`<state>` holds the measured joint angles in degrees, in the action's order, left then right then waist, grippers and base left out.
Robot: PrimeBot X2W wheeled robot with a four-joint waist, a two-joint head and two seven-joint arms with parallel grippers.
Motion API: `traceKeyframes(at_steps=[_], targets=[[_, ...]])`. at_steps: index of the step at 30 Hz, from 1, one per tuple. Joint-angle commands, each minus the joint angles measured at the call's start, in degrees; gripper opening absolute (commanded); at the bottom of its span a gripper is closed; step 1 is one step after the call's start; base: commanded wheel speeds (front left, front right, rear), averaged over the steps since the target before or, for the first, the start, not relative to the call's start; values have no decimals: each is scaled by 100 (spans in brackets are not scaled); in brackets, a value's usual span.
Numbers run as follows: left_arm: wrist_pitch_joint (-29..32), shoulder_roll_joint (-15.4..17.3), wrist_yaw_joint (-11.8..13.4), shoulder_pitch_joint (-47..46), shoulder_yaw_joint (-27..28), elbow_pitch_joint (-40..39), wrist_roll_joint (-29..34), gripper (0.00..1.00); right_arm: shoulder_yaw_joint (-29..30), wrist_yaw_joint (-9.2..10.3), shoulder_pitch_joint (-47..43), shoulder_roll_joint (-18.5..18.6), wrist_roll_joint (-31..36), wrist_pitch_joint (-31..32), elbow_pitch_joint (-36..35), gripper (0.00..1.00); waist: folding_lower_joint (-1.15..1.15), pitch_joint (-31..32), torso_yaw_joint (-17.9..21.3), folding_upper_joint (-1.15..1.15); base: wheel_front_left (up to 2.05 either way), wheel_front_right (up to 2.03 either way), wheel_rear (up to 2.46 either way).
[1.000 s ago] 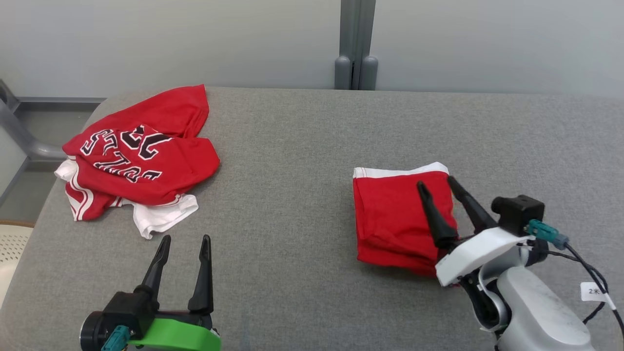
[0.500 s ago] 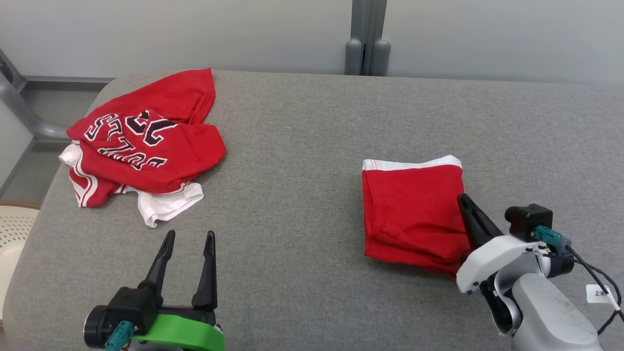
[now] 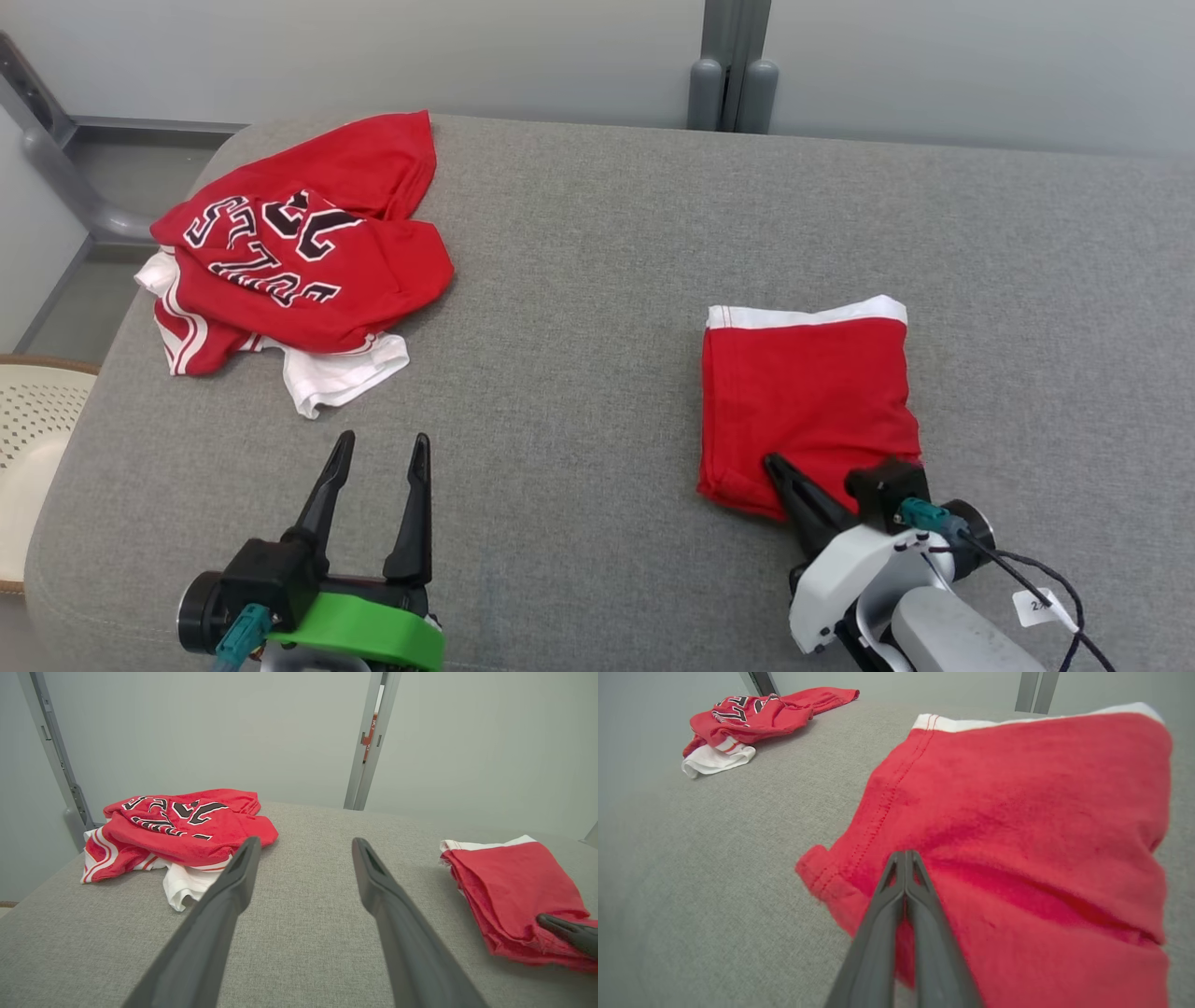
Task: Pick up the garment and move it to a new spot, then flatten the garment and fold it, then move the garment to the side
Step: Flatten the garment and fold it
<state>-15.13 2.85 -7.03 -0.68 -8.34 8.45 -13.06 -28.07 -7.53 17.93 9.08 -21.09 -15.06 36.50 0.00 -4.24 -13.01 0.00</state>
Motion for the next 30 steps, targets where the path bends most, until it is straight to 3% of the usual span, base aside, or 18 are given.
traceKeyframes(at_steps=[1, 9, 23, 25, 26, 27, 30], targets=[[-1, 8, 27, -73, 0, 10, -20, 100, -82, 8, -72, -62, -93, -17, -59, 0, 0, -10, 0, 0, 0, 0, 0], [-1, 8, 42, -102, 4, 9, -26, 100, -281, 8, -92, -291, -201, -16, -282, 0, 0, -6, 106, 0, 0, 0, 0], [-1, 9, 44, 180, 424, 72, 151, 100, 1051, 8, -429, -25, 204, -16, -1210, 0, 0, 418, 872, 0, 0, 0, 0], [-1, 9, 38, 198, 512, 63, 160, 100, 1249, 8, -480, 20, 272, -16, -1300, 44, 0, 436, 981, 0, 0, 0, 0], [-1, 9, 36, 207, 546, 61, 168, 100, 1334, 8, -514, 22, 310, -16, -1340, 82, 0, 444, 1020, 0, 0, 0, 0], [-1, 9, 33, 220, 586, 62, 180, 100, 1425, 8, -549, 28, 346, -16, -1378, 100, 0, 455, 1074, 0, 0, 0, 0], [-1, 9, 27, 252, 688, 60, 202, 100, 1647, 8, -607, 39, 443, -16, -1500, 100, 0, 478, 1196, 0, 0, 0, 0]])
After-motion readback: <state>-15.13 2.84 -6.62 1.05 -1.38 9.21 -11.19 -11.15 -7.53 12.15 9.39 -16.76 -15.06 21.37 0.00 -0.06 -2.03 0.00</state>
